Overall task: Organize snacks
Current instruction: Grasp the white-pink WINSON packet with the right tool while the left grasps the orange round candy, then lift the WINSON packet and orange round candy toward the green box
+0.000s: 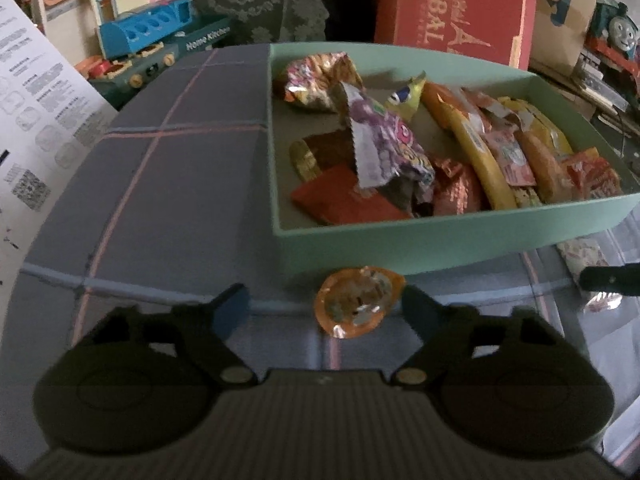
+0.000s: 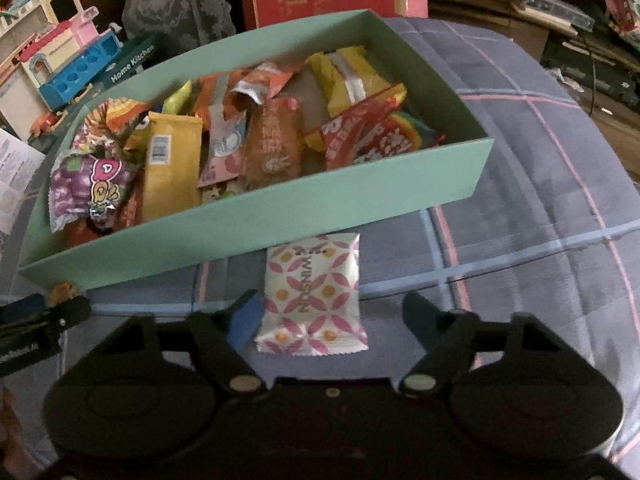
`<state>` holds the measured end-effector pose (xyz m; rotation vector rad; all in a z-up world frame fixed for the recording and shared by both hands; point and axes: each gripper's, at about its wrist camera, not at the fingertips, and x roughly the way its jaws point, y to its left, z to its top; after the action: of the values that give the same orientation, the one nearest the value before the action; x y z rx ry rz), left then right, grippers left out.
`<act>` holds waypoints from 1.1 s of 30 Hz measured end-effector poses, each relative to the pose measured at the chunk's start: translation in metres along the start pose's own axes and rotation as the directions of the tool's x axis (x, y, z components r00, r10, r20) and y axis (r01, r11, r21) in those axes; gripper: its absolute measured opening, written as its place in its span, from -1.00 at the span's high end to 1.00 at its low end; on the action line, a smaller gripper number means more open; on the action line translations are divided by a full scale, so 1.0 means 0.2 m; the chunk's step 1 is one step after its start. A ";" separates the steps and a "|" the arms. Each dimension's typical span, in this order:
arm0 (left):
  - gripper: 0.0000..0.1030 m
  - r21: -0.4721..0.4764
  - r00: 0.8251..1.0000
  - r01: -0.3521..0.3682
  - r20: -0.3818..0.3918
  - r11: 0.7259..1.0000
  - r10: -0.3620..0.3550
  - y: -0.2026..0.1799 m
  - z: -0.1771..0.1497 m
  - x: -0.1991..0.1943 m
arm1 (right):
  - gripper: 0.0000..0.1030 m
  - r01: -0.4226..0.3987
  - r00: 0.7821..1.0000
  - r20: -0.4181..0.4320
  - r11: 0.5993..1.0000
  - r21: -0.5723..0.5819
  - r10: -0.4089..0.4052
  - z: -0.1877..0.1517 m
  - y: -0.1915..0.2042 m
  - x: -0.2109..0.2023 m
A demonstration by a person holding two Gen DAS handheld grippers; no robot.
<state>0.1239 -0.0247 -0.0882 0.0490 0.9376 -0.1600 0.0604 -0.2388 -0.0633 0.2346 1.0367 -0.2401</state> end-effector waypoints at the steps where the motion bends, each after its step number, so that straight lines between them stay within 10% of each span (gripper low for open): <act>1: -0.46 0.011 1.000 -0.010 0.012 1.000 0.010 -0.01 -0.01 0.00 | -0.38 0.001 1.000 0.002 1.000 -0.004 -0.001 0.00 0.00 0.01; 5: -0.06 0.059 0.999 -0.020 0.040 0.998 0.018 -0.05 -0.01 0.00 | 0.00 0.017 0.999 0.050 0.998 -0.057 -0.014 -0.02 0.04 0.02; 12: 0.78 -0.009 0.998 -0.049 0.042 0.999 0.050 0.05 -0.02 -0.04 | 0.08 -0.009 0.997 0.081 0.998 -0.063 0.014 -0.04 0.02 -0.01; 20: 0.71 -0.042 1.000 0.002 0.028 0.999 -0.001 0.10 -0.10 -0.10 | 0.09 -0.040 0.997 0.068 0.999 -0.020 0.041 -0.11 -0.04 -0.07; 33: -0.06 -0.025 0.999 0.043 0.022 0.999 -0.043 0.15 -0.22 -0.22 | 0.08 -0.046 0.996 0.075 0.999 -0.021 0.047 -0.17 -0.05 -0.10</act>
<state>0.0688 0.0150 -0.0800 0.0037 0.9192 -0.1880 0.0207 -0.2362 -0.0635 0.2305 0.9576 -0.1956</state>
